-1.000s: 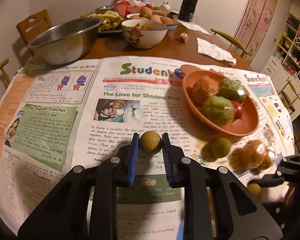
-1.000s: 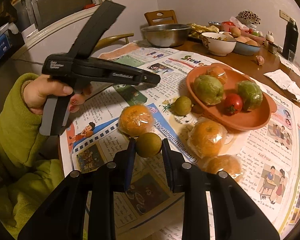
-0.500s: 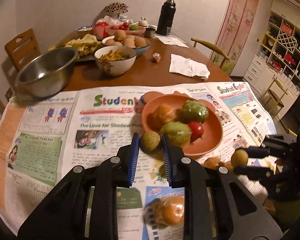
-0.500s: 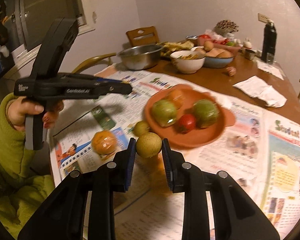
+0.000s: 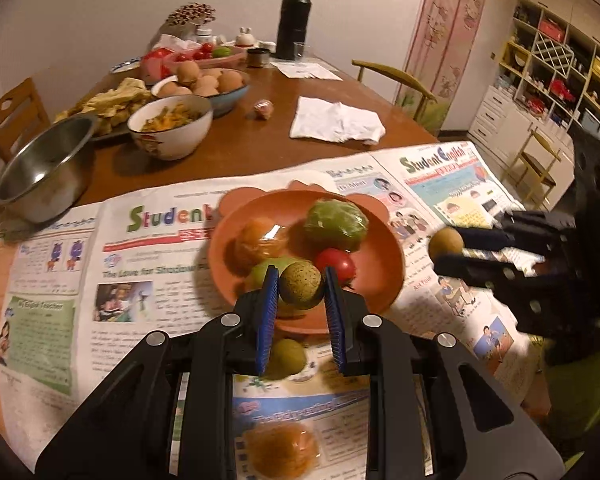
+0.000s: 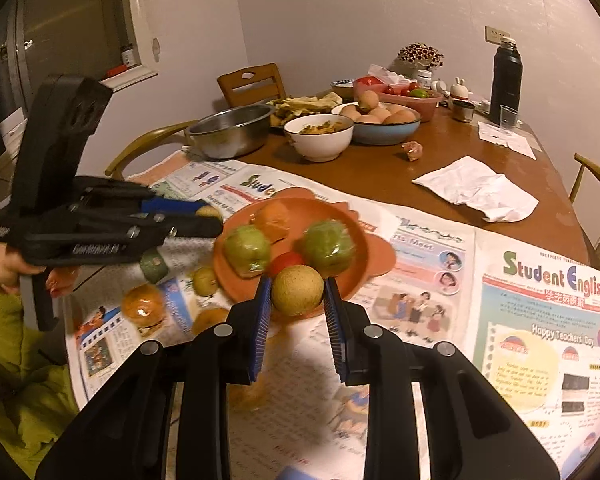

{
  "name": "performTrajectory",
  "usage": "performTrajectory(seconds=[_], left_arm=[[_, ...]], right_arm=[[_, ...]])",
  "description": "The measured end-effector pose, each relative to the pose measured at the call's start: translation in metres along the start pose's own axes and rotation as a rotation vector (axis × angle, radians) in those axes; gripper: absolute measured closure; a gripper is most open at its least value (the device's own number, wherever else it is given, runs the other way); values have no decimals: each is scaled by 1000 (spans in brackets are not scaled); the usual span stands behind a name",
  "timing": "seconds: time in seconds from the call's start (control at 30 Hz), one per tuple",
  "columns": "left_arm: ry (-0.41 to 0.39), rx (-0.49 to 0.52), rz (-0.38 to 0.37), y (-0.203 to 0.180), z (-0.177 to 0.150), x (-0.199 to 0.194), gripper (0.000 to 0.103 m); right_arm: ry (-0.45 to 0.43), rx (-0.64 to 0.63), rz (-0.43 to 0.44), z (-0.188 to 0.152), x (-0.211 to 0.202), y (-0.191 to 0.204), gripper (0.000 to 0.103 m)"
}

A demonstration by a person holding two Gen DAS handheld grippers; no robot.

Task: Organize fruits
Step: 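Carry the small fruit with the right tool while the left tool carries its fruit over the plate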

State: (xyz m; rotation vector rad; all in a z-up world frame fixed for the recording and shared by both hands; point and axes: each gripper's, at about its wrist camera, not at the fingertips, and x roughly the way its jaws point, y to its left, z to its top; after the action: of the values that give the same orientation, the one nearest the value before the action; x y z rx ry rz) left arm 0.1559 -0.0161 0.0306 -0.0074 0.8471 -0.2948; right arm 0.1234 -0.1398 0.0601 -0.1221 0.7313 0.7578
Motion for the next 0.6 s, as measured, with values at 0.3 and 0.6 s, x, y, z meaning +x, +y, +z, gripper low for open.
performTrajectory(seconds=[0.3, 0.6], left_arm=[[45, 48, -14, -22, -1, 17, 87], [77, 63, -30, -32, -2, 29, 87]], right_arm=[[20, -6, -1, 10, 17, -18, 78], [52, -13, 21, 13, 31, -26, 78]])
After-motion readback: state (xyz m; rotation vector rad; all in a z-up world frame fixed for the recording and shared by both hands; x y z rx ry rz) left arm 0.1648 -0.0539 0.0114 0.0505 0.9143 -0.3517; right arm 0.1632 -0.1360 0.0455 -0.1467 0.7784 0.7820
